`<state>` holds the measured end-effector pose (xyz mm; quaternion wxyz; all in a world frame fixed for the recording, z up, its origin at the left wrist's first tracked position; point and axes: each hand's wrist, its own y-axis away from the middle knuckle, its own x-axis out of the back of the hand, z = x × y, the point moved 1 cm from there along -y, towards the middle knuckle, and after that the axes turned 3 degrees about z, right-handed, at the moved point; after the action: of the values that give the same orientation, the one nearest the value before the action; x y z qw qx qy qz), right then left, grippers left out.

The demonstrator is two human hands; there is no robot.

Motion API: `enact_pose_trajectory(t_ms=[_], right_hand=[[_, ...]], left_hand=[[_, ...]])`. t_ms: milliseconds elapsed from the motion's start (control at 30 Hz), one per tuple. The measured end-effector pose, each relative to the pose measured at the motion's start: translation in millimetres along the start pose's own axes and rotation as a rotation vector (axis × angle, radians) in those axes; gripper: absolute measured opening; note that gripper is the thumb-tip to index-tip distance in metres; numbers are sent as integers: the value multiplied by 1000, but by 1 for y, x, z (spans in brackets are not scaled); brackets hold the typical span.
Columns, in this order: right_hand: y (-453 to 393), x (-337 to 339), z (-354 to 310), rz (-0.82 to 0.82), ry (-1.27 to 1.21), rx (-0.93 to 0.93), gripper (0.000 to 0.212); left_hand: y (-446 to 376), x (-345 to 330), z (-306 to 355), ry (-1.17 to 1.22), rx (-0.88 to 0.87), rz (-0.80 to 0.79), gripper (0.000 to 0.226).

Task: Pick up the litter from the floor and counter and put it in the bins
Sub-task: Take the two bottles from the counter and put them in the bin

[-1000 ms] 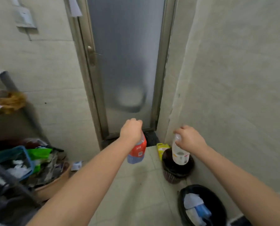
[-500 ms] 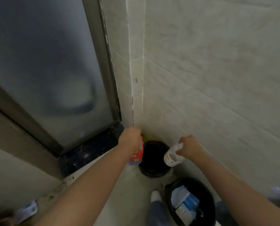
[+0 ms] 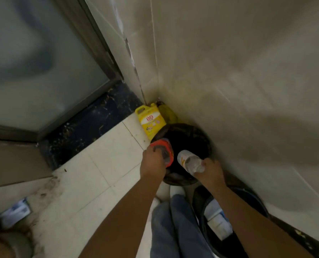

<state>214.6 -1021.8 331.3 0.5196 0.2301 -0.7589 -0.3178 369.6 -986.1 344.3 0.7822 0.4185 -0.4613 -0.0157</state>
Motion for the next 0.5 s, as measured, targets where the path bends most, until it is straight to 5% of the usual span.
enact_pose_trajectory(t_ms=[67, 167, 300, 500], right_hand=[[-24, -25, 10, -41, -12, -3, 41], [-36, -49, 20, -71, 11, 8, 4], [-28, -52, 20, -149, 56, 42, 31], [-10, -21, -33, -11, 219, 307, 45]], left_hand=[[-23, -29, -7, 4, -1, -53, 46], [-30, -61, -18, -30, 9, -148, 42], [-16, -65, -29, -153, -45, -176, 46], [0, -3, -41, -318, -92, -38, 51]])
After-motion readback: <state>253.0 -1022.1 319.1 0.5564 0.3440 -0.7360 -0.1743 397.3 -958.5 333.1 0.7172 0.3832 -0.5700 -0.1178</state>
